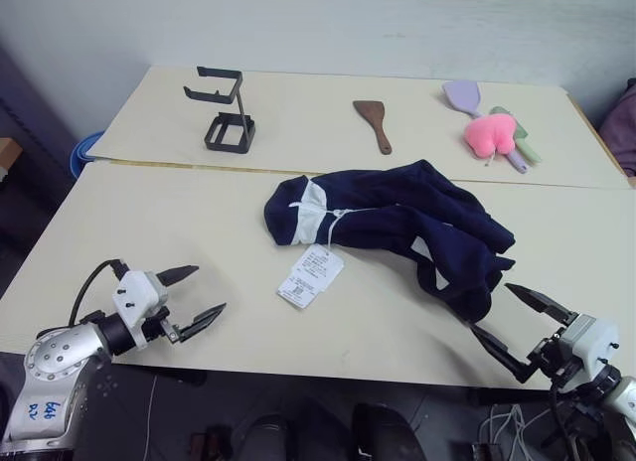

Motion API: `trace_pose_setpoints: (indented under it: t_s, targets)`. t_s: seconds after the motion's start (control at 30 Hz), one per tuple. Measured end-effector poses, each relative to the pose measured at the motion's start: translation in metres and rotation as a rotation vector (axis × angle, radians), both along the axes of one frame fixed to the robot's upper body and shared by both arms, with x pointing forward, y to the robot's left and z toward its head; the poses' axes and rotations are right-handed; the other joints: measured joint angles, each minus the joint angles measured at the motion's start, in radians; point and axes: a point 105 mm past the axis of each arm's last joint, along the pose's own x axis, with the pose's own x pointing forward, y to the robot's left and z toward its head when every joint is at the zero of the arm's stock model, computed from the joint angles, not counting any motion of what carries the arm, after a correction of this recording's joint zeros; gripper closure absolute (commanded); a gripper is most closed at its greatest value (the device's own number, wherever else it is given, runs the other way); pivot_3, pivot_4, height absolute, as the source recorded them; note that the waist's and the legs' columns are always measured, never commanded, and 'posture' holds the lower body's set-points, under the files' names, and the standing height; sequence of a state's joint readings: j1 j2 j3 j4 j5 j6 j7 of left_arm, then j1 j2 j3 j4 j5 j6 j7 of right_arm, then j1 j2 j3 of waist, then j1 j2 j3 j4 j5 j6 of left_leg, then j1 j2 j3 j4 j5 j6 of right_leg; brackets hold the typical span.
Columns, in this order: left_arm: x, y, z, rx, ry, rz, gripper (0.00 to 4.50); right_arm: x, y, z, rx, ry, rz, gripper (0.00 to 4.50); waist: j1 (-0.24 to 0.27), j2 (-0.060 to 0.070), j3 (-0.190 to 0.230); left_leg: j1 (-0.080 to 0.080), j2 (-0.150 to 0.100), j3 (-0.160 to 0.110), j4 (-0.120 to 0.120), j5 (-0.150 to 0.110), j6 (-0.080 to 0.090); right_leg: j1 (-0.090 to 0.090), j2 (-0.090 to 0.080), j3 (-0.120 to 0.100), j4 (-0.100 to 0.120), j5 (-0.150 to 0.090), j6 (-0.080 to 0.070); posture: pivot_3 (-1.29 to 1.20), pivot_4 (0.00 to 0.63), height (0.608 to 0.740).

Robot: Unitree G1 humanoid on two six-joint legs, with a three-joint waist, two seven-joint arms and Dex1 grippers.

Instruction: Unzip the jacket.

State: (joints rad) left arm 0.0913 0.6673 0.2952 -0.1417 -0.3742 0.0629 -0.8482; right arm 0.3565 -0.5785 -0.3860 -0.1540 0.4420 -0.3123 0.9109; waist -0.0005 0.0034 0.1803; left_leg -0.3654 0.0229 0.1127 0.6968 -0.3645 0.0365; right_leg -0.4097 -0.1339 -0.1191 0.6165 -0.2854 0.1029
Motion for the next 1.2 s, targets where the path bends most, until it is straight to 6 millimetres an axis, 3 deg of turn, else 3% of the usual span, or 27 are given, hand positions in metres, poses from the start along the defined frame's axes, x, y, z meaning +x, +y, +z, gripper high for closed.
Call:
trace_pose_setpoints:
  t_s: [0.4,0.67,1.0,1.2]
  targets:
    - [-0.007,-0.003,0.004,-0.042,0.103,-0.134,0.04,-0.001,0.009,-0.005,0.023,0.016,0.021,0.0,-0.002,0.0,0.0,0.001,0.0,0.001,0.0,0.0,0.0,0.0,0.0,0.001,0.002,0.0,0.0,0.0,0.15,0.74]
    - [0.002,-0.007,0.015,-0.082,0.1,-0.142,0.04,0.002,0.031,0.012,0.062,-0.026,0.057,0.0,-0.001,0.0,0.0,0.001,0.0,0.001,0.0,0.0,0.0,0.0,0.001,0.001,0.004,0.0,0.0,0.0,0.15,0.74]
    - [0.009,-0.033,0.024,-0.11,0.123,-0.215,0.04,-0.002,0.052,0.024,0.082,-0.055,0.093,0.0,0.0,0.0,0.0,0.0,0.0,0.001,0.001,0.0,0.0,0.0,0.002,0.001,0.005,0.0,0.0,0.0,0.15,0.74]
    - [0.036,-0.04,0.039,-0.058,0.03,-0.218,0.04,-0.003,0.057,0.021,0.099,0.038,0.095,0.0,0.006,-0.001,0.0,0.001,-0.002,0.001,0.001,0.001,0.001,0.0,0.003,0.001,0.004,0.0,0.0,0.0,0.15,0.74]
